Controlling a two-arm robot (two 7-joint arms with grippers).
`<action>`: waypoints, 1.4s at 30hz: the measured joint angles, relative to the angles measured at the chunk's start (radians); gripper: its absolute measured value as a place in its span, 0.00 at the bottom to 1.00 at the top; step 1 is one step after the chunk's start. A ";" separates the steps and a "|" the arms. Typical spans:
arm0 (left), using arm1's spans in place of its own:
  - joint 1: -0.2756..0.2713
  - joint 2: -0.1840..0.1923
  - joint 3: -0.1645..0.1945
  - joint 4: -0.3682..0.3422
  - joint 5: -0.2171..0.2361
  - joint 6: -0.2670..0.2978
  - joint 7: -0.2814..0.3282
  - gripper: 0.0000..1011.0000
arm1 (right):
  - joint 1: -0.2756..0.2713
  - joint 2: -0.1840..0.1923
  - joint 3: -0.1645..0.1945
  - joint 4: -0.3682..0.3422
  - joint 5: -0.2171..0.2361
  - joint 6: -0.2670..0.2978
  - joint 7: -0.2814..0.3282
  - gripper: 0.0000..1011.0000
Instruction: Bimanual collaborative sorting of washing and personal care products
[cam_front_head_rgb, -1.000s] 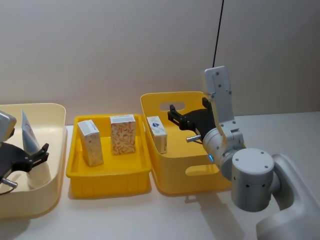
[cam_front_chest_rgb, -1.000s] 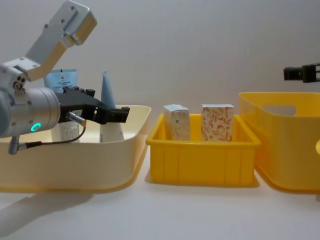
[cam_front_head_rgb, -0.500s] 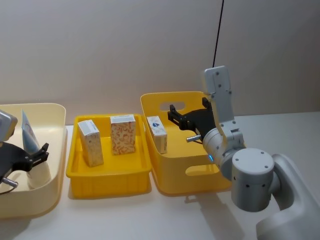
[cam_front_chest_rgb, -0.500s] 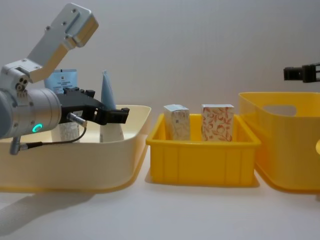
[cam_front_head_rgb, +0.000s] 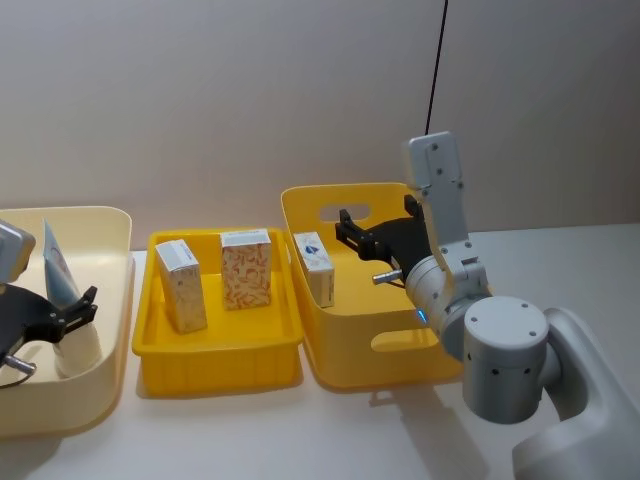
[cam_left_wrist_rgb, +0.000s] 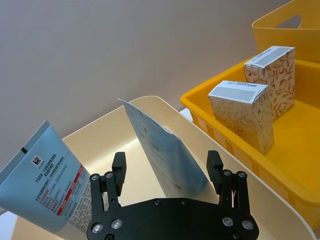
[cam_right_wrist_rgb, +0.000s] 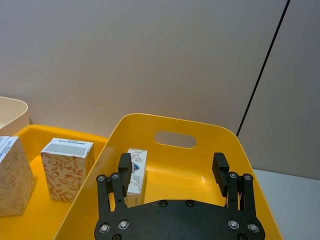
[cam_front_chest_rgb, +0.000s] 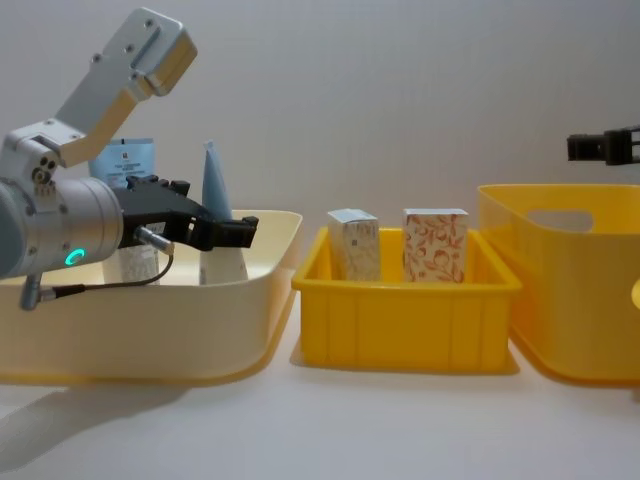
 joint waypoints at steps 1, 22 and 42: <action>0.000 0.000 0.000 0.000 0.000 0.000 0.000 0.99 | 0.000 0.000 0.000 0.000 0.000 0.000 0.000 0.99; -0.001 -0.001 0.000 0.002 0.002 -0.001 0.000 0.42 | 0.000 0.000 0.000 0.000 0.000 0.000 0.000 0.99; -0.001 -0.001 0.000 0.002 0.002 -0.001 0.000 0.27 | 0.000 0.000 0.000 0.000 0.000 0.000 0.000 0.99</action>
